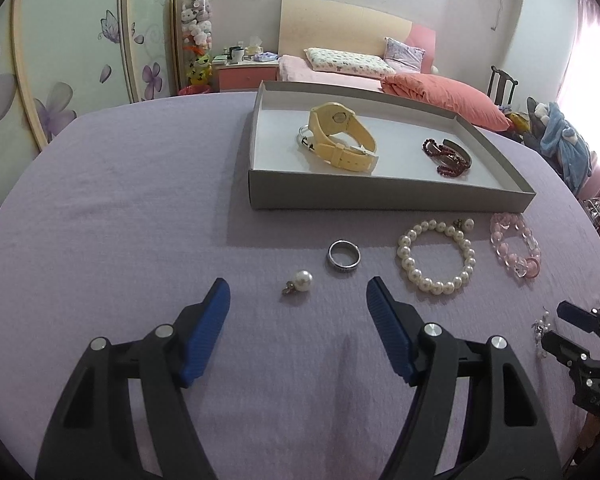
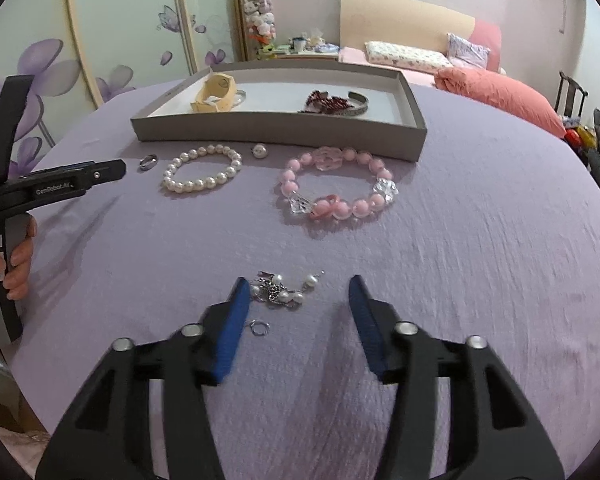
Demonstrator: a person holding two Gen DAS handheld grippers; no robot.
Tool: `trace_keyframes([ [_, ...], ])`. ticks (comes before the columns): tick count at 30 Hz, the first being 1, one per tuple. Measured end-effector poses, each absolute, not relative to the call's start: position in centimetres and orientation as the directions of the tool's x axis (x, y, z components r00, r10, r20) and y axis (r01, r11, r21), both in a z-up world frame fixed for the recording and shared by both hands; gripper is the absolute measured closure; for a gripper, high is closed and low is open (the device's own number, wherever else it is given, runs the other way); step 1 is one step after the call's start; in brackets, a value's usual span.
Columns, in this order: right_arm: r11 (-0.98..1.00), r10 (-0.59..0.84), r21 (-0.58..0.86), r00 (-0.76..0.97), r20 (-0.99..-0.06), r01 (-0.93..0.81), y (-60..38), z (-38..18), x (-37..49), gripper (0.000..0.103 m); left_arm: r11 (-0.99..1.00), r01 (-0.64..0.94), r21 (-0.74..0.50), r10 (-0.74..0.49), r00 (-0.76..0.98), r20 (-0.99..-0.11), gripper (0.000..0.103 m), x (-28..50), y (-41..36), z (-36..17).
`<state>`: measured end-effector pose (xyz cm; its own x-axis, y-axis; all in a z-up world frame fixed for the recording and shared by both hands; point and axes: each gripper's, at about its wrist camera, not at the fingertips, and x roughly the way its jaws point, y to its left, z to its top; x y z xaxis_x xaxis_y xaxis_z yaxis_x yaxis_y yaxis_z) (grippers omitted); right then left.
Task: Organize jewelry
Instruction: 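Grasp the silver pearl drop earrings with the right gripper while the left grasps the pearl stud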
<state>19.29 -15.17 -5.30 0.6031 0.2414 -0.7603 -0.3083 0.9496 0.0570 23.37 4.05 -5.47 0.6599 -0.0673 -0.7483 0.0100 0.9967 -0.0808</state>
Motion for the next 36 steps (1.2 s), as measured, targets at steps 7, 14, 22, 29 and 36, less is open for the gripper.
trace_keyframes([
  [7,0.937,0.268,0.069,0.579,-0.770,-0.343,-14.6,-5.7,19.2,0.051,0.996,0.015,-0.086,-0.075,0.656,-0.751,0.034,23.2,4.0,-5.6],
  [14,0.936,0.253,0.041,0.588,-0.769,-0.349,-14.7,-5.6,18.6,0.094,0.996,0.014,-0.089,-0.077,0.647,-0.759,0.034,23.4,3.9,-5.8],
  [22,0.960,0.214,0.050,0.605,-0.767,-0.275,-16.7,-5.4,19.2,0.095,0.996,0.017,-0.088,-0.079,0.628,-0.774,0.045,23.9,3.7,-6.0],
  [29,0.960,0.227,0.069,0.610,-0.759,-0.272,-16.9,-5.2,19.6,0.095,0.996,0.028,-0.083,-0.082,0.628,-0.774,0.063,24.6,3.0,-6.1],
  [36,0.960,0.239,0.090,0.607,-0.758,-0.266,-17.3,-5.2,19.8,0.095,0.997,0.046,-0.060,-0.076,0.624,-0.778,0.084,25.3,2.2,-6.1],
])
